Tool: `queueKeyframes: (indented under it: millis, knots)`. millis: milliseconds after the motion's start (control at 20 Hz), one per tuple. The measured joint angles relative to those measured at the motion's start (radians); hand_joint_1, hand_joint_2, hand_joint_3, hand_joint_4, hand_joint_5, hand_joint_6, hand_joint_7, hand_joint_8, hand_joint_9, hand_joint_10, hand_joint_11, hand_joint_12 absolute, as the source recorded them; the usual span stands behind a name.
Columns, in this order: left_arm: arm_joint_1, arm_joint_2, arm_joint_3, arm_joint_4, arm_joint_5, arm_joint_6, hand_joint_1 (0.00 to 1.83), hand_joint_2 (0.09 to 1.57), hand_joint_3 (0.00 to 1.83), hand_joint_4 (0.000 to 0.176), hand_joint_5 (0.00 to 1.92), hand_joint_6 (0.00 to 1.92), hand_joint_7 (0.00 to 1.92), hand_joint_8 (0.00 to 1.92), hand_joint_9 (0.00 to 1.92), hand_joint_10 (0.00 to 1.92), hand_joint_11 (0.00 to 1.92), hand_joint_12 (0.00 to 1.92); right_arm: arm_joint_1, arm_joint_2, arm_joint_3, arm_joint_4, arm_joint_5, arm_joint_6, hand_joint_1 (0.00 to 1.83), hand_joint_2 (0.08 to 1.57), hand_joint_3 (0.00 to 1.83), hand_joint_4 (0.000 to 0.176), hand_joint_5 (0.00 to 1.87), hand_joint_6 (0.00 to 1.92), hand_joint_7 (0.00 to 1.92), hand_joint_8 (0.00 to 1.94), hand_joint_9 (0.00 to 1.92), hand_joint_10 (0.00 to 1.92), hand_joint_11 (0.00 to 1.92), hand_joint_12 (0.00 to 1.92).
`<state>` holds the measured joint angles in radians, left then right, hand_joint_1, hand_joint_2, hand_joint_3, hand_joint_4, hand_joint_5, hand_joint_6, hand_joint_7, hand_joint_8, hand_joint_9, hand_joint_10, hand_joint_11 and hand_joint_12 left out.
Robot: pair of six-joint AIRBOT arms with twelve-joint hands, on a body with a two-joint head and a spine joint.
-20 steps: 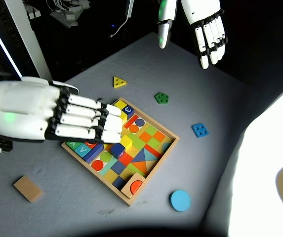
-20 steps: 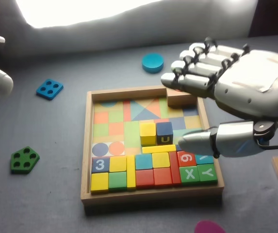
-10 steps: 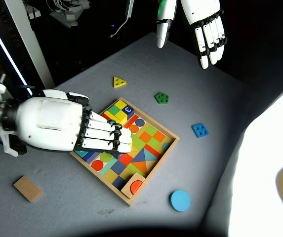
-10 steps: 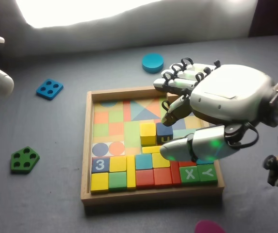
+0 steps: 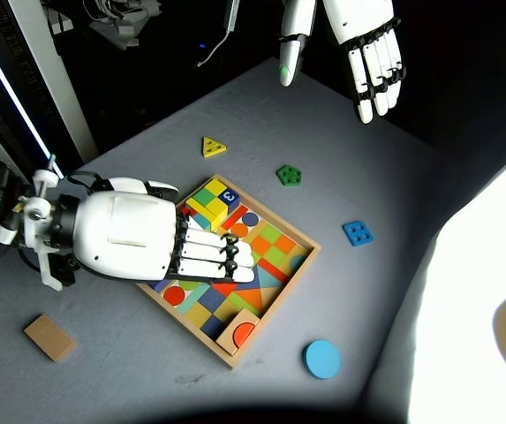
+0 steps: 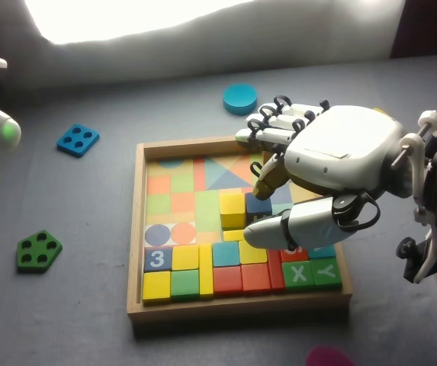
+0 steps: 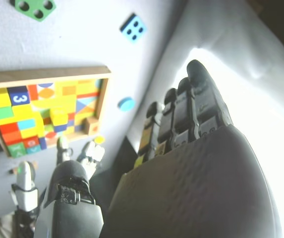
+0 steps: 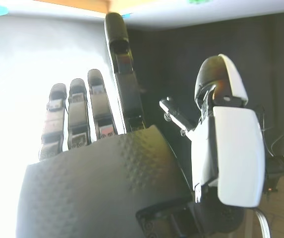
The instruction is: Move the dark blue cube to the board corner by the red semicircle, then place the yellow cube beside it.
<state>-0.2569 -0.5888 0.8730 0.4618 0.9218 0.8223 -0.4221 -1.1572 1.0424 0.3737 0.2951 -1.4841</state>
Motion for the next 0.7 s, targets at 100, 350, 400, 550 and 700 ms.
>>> queueKeyframes:
  millis: [100, 350, 400, 550, 700]
  knots:
    - [0.000, 0.000, 0.000, -0.001, 0.000, 0.000, 0.00, 1.09, 0.00, 0.061, 0.00, 0.00, 0.00, 0.00, 0.00, 0.00, 0.00, 0.34, 0.000, -0.006, 0.010, 0.000, 0.000, -0.002, 0.00, 1.10, 0.00, 0.027, 0.78, 0.05, 0.09, 0.01, 0.00, 0.00, 0.00, 0.00]
    - [0.000, 0.000, 0.000, 0.000, 0.002, 0.000, 0.00, 1.09, 0.00, 0.067, 0.00, 0.00, 0.00, 0.00, 0.00, 0.00, 0.00, 0.28, -0.015, -0.007, 0.010, 0.000, 0.008, -0.002, 0.00, 1.10, 0.00, 0.030, 0.77, 0.04, 0.09, 0.01, 0.00, 0.00, 0.00, 0.00]
    - [0.000, 0.000, 0.000, 0.000, 0.001, 0.000, 0.00, 1.09, 0.00, 0.062, 0.00, 0.00, 0.00, 0.00, 0.00, 0.00, 0.00, 0.26, -0.018, -0.008, 0.010, 0.000, 0.008, -0.002, 0.00, 1.10, 0.00, 0.034, 0.76, 0.04, 0.08, 0.00, 0.00, 0.00, 0.00, 0.00]
    - [0.000, 0.000, 0.000, 0.000, 0.002, 0.000, 0.00, 1.09, 0.00, 0.066, 0.00, 0.00, 0.00, 0.00, 0.00, 0.00, 0.00, 0.24, -0.018, -0.014, 0.014, 0.001, 0.010, -0.002, 0.00, 1.10, 0.00, 0.020, 0.77, 0.04, 0.08, 0.00, 0.00, 0.00, 0.00, 0.00]
    - [0.000, 0.001, 0.000, 0.000, 0.002, 0.000, 0.00, 1.09, 0.00, 0.059, 0.00, 0.00, 0.00, 0.00, 0.00, 0.00, 0.00, 0.29, -0.019, -0.022, 0.018, 0.000, 0.016, -0.002, 0.00, 1.11, 0.00, 0.026, 0.76, 0.03, 0.07, 0.00, 0.00, 0.00, 0.00, 0.00]
